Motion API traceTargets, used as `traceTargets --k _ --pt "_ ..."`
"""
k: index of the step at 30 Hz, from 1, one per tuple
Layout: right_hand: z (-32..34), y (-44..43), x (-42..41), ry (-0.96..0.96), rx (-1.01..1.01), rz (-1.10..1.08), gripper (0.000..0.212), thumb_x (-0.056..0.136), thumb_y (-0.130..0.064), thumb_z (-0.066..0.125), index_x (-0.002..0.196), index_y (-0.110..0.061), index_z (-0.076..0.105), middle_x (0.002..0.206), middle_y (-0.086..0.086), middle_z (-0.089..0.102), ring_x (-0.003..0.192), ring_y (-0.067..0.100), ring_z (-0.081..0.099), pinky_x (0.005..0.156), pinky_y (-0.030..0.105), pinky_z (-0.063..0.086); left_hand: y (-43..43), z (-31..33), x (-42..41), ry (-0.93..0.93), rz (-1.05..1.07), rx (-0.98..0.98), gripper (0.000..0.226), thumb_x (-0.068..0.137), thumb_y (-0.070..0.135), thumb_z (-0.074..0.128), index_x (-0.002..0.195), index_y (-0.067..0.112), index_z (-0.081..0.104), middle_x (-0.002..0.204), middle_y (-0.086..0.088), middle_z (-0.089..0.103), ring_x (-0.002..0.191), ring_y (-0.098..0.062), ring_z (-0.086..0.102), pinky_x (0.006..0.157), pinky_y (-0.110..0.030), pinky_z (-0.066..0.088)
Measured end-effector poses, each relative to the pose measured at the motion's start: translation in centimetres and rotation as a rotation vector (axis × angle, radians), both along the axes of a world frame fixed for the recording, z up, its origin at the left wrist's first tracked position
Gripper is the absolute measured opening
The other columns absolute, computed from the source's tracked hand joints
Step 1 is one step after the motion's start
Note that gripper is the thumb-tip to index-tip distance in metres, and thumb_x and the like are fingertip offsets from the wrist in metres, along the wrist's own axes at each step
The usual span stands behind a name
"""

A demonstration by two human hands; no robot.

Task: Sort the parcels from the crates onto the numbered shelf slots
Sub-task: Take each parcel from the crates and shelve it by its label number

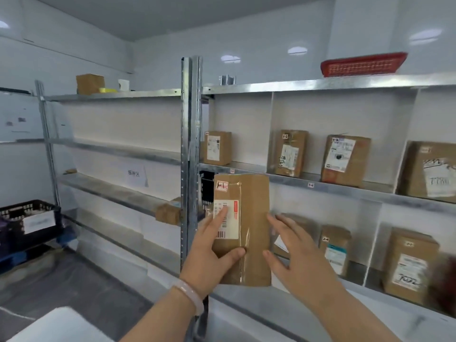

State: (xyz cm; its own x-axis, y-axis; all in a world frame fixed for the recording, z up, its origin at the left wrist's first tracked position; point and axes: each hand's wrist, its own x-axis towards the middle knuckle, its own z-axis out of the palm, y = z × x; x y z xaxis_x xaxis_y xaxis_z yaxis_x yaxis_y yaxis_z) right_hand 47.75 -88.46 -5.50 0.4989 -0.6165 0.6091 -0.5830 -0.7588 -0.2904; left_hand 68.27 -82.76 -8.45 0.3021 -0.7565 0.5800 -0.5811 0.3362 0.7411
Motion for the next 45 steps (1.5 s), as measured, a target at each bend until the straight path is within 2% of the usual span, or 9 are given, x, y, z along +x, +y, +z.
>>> traceTargets --k 4,8,12,15,21,28,35,42,45 --pt "0.0 -4.4 0.5 0.051 -0.060 -0.042 0.068 0.089 -0.056 0.049 0.147 -0.050 0.015 0.154 -0.022 0.018 0.138 0.001 0.020 0.110 0.026 0.027 -5.6 0.1 0.9 -0.039 -0.034 -0.035 0.089 0.079 0.038 0.079 0.132 0.076 0.019 0.140 0.035 0.023 0.125 0.023 0.021 0.093 -0.008 0.034" --pt "0.3 -9.5 2.3 0.107 -0.085 -0.097 0.071 0.089 -0.057 0.050 0.144 -0.056 0.005 0.155 -0.022 0.016 0.138 0.002 0.020 0.108 0.021 0.016 -11.2 0.8 2.9 -0.032 -0.031 -0.047 0.089 0.077 0.040 0.079 0.136 0.072 0.021 0.147 0.025 0.025 0.139 -0.008 0.028 0.111 -0.043 0.040" --pt "1.0 -14.5 5.1 0.151 -0.105 -0.104 0.077 0.089 -0.057 0.050 0.134 -0.065 -0.012 0.155 -0.024 0.011 0.139 0.002 0.019 0.111 0.021 0.014 -17.0 1.5 5.8 -0.014 -0.049 -0.078 0.090 0.077 0.038 0.081 0.139 0.068 0.023 0.149 0.019 0.028 0.139 -0.008 0.030 0.113 -0.047 0.037" --pt "1.7 -18.1 7.2 0.135 -0.120 -0.116 0.073 0.090 -0.061 0.044 0.128 -0.067 -0.019 0.154 -0.028 0.003 0.140 -0.001 0.014 0.111 0.019 0.010 -21.3 2.2 8.2 -0.023 -0.082 -0.082 0.090 0.077 0.038 0.081 0.139 0.068 0.023 0.146 0.026 0.025 0.134 -0.002 0.032 0.111 -0.040 0.040" --pt "2.6 -24.6 10.4 0.126 -0.131 -0.077 0.069 0.090 -0.062 0.044 0.128 -0.065 -0.013 0.144 -0.036 -0.009 0.142 0.001 0.012 0.115 0.025 0.016 -28.5 3.4 11.4 -0.067 -0.107 -0.127 0.089 0.079 0.037 0.079 0.137 0.072 0.020 0.138 0.044 0.017 0.124 0.026 0.021 0.086 0.005 0.031" --pt "3.6 -31.7 12.3 0.105 -0.168 -0.040 0.074 0.088 -0.057 0.049 0.137 -0.065 -0.006 0.154 -0.029 0.001 0.137 -0.001 0.019 0.106 0.016 0.018 -34.6 5.1 12.5 -0.058 -0.089 -0.170 0.094 0.074 0.043 0.081 0.140 0.069 0.017 0.144 0.027 0.027 0.128 0.019 0.026 0.091 0.003 0.032" --pt "4.7 -38.3 12.9 0.094 -0.204 0.044 0.071 0.087 -0.056 0.045 0.142 -0.060 0.000 0.156 -0.023 0.008 0.140 0.000 0.015 0.108 0.018 0.018 -39.8 7.1 13.2 -0.126 0.001 -0.199 0.098 0.072 0.045 0.082 0.140 0.068 0.017 0.151 0.012 0.030 0.140 -0.004 0.027 0.116 -0.044 0.032" --pt "4.5 -42.2 14.5 0.070 -0.217 0.049 0.067 0.087 -0.053 0.042 0.145 -0.054 0.007 0.157 -0.019 0.010 0.140 0.006 0.019 0.106 0.023 0.023 -44.8 7.6 14.9 -0.125 0.002 -0.250 0.095 0.073 0.046 0.080 0.144 0.063 0.018 0.152 0.014 0.030 0.146 -0.013 0.022 0.114 -0.053 0.033" --pt "4.7 -43.4 15.3 0.047 -0.219 0.035 0.063 0.088 -0.054 0.041 0.145 -0.052 0.015 0.157 -0.020 0.010 0.140 0.009 0.024 0.103 0.027 0.031 -47.7 8.2 16.4 -0.153 -0.028 -0.276 0.095 0.076 0.043 0.079 0.146 0.058 0.018 0.151 0.018 0.029 0.145 -0.008 0.023 0.116 -0.046 0.032"
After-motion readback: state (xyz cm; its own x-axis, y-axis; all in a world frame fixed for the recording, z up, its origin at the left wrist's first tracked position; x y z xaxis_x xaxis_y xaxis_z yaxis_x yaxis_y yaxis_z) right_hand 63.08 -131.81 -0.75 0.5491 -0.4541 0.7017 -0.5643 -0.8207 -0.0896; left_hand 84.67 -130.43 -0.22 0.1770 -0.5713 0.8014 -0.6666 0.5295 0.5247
